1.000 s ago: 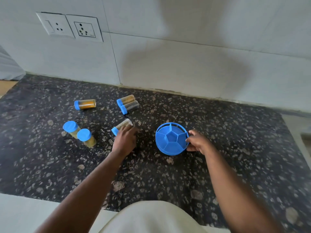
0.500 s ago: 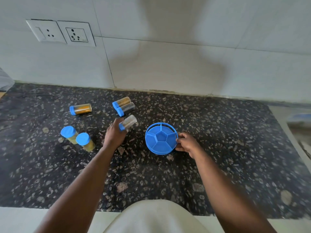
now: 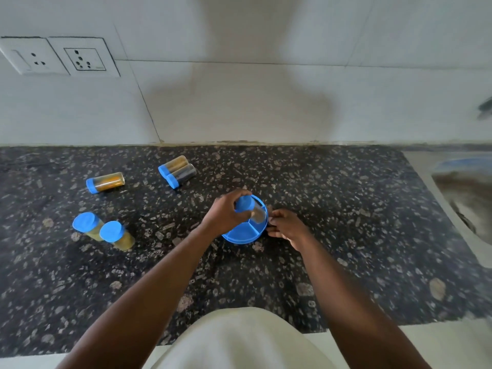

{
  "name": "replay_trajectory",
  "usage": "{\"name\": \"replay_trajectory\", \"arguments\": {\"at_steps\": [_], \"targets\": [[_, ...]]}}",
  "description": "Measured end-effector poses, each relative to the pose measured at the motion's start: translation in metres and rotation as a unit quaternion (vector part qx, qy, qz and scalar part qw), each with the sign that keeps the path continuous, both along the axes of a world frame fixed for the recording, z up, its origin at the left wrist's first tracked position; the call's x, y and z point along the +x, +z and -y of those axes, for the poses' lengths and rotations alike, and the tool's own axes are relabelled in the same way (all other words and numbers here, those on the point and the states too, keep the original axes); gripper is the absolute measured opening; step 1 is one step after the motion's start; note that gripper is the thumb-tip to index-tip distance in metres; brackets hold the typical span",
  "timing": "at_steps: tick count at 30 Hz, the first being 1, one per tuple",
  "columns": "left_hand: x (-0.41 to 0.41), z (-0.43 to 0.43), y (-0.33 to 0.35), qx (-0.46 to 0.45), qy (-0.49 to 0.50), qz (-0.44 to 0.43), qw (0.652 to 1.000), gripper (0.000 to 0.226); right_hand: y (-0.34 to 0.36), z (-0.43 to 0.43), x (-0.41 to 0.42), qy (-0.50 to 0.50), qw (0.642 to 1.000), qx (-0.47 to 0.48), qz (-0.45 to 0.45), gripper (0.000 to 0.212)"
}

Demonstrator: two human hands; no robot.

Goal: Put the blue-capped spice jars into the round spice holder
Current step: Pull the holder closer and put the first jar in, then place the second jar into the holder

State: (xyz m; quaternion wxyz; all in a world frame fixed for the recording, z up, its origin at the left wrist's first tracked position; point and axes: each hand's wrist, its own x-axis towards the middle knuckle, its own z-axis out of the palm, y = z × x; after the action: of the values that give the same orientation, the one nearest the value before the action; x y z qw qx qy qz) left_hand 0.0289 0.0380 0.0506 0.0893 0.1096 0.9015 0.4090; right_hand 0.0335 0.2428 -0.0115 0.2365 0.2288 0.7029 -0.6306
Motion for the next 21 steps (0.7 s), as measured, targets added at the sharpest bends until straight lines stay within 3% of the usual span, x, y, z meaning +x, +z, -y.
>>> {"name": "replay_trajectory", "arguments": {"at_steps": [10, 17, 21], "targets": [[0.0, -0.02, -0.007, -0.181, -0.163, -0.048, 0.969, 0.066, 0.004, -0.002, 0.001, 0.018, 1.0, 0.014, -0.016, 0.02], [0.001, 0.001, -0.012, -0.165, -0.158, -0.033, 0.973, 0.09, 0.013, 0.013, -0.012, 0.029, 0.997, 0.061, -0.043, 0.006], [0.0, 0.039, -0.023, -0.118, -0.032, 0.01, 0.992, 0.095, 0.017, 0.031, -0.027, 0.025, 0.994, 0.087, -0.067, 0.013]]}}
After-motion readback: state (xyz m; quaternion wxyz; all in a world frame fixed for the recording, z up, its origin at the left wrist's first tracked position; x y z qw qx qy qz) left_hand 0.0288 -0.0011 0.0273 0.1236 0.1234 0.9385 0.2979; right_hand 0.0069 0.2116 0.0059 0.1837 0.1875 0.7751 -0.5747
